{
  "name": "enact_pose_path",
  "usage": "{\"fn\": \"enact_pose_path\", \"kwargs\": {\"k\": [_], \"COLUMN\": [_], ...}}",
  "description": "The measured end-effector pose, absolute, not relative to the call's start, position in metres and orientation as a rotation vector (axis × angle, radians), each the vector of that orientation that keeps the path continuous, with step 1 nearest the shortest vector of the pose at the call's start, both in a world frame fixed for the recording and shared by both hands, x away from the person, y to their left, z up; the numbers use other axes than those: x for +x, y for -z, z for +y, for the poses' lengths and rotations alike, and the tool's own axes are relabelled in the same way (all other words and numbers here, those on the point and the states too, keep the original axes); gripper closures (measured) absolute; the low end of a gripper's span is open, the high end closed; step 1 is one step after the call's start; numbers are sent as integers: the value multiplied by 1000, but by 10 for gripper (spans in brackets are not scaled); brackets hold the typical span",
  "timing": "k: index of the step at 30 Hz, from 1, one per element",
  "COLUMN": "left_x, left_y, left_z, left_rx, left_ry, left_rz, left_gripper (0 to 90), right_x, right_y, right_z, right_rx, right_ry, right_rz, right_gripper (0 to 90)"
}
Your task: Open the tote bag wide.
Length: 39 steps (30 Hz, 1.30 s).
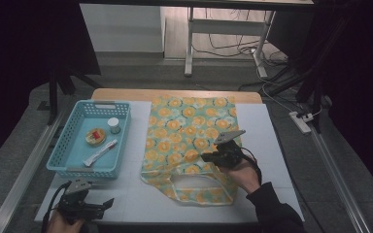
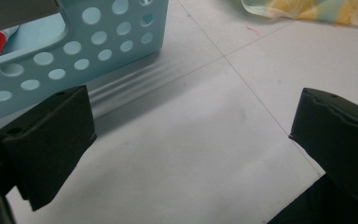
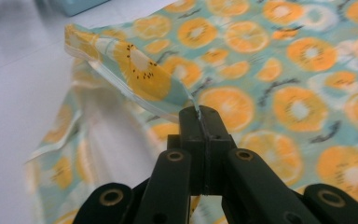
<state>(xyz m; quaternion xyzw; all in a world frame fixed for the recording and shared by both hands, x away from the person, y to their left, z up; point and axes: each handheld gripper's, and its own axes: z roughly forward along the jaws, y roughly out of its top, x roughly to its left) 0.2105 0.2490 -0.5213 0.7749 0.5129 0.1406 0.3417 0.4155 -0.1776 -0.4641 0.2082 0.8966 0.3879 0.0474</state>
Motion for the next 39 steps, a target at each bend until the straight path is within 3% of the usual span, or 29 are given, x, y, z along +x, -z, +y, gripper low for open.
{"fn": "enact_pose_path", "kwargs": {"k": [27, 39], "left_x": [211, 211], "left_y": [521, 521], "left_z": [250, 250], "left_rx": [2010, 2010], "left_ry": [-361, -358], "left_rz": [1337, 1336], "left_gripper": [0, 0], "right_x": [514, 542], "right_y": [457, 489], "right_z": [-158, -147], "right_rx": [751, 820], "right_ry": [-1135, -1094], "right_rz": [2607, 2606], "right_gripper": [898, 896]}}
